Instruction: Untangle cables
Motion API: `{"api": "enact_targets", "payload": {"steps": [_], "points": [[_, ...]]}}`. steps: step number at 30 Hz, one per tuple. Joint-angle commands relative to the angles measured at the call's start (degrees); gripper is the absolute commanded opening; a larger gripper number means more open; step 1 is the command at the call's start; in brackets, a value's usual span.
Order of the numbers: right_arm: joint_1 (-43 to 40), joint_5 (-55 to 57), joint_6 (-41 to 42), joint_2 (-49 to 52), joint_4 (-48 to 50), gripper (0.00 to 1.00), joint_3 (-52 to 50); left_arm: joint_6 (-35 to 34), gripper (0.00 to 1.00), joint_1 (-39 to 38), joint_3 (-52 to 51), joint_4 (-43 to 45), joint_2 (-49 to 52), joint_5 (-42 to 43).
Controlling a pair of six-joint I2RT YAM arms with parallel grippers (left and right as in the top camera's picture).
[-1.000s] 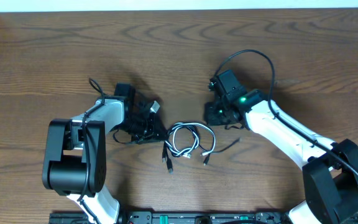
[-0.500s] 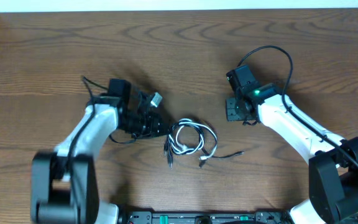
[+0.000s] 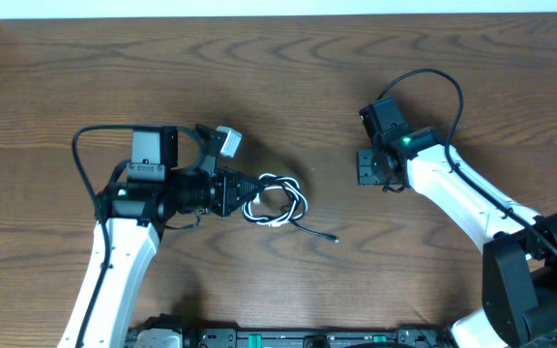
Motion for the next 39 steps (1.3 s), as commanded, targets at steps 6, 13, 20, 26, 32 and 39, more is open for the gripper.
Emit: {"api": "enact_targets", "payload": {"steps": [6, 13, 20, 26, 32, 39], "points": [[-0.2, -3.2, -1.6, 0.0, 0.7, 0.63, 0.0, 0.3, 0.07, -0.2, 0.2, 0.2, -0.3, 0.7], [-0.2, -24.7, -13.7, 0.0, 3.5, 0.83, 0.0, 0.3, 0.07, -0.2, 0.2, 0.2, 0.1, 0.7], [-0.2, -50.1, -27.3, 0.0, 4.1, 0.85, 0.0, 0.3, 0.07, -0.2, 0.2, 0.2, 0.1, 0.7], [-0.2, -61.8, -34.6, 0.0, 4.4, 0.85, 0.0, 0.3, 0.07, -0.2, 0.2, 0.2, 0.1, 0.7], [-0.2, -62.5, -34.6, 0.0, 6.8, 0.77, 0.0, 0.3, 0.07, -0.2, 0.2, -0.7, 0.1, 1.6], [-0.2, -62.6, -34.5, 0.0, 10.4, 0.78, 0.0, 0.3, 0.07, -0.2, 0.2, -1.4, 0.1, 4.1]]}}
